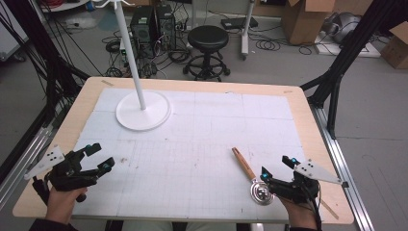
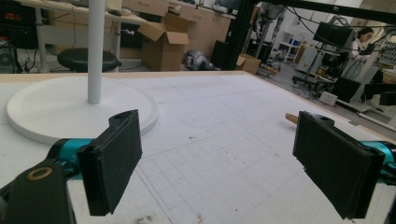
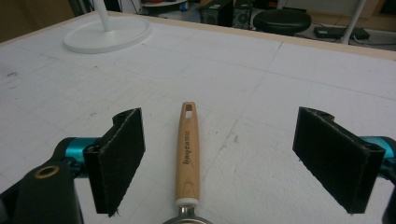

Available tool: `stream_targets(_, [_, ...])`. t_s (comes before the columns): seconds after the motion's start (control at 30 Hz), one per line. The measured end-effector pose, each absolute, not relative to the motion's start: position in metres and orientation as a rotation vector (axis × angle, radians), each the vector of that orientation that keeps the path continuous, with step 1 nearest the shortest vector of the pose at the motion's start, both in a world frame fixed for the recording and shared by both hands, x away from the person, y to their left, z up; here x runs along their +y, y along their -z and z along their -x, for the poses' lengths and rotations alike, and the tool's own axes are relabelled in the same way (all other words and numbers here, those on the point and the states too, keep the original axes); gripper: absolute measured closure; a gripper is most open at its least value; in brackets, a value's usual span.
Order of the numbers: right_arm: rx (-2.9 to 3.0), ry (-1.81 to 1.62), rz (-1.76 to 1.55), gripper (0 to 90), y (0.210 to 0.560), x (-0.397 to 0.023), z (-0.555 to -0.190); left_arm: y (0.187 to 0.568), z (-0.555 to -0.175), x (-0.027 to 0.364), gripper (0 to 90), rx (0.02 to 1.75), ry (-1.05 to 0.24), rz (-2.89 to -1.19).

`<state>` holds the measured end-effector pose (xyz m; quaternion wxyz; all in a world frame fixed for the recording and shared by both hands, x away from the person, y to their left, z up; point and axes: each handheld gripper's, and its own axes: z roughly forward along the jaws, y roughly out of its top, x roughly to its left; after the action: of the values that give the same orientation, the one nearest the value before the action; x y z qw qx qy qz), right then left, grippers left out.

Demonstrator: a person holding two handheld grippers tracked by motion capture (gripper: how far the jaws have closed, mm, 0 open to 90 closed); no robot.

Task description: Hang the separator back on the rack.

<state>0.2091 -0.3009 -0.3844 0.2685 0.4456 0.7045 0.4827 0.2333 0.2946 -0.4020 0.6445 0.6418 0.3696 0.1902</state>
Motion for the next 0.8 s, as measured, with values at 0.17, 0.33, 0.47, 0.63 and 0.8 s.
stream_targets(0.17, [1.915, -1.335, -1.203, 15.7, 0.384, -0.298, -0.212, 0.402, -0.233, 0.294, 16.0, 0.842, -0.43, -1.463])
stream_targets(0.33, [1.924, -1.349, -1.213, 15.7, 0.384, -0.295, -0.22, 0.403, -0.233, 0.296, 16.0, 0.849, -0.429, -1.463])
stream_targets(0.47, [1.959, -1.357, -1.213, 15.7, 0.385, -0.289, -0.228, 0.403, -0.233, 0.293, 16.0, 0.85, -0.427, -1.469])
stream_targets(0.63, [2.015, -1.316, -1.21, 15.7, 0.387, -0.28, -0.239, 0.403, -0.233, 0.291, 16.3, 0.846, -0.426, -1.48])
stream_targets(0.8, [2.067, -1.25, -1.213, 15.7, 0.39, -0.268, -0.258, 0.404, -0.234, 0.293, 16.3, 0.846, -0.422, -1.483])
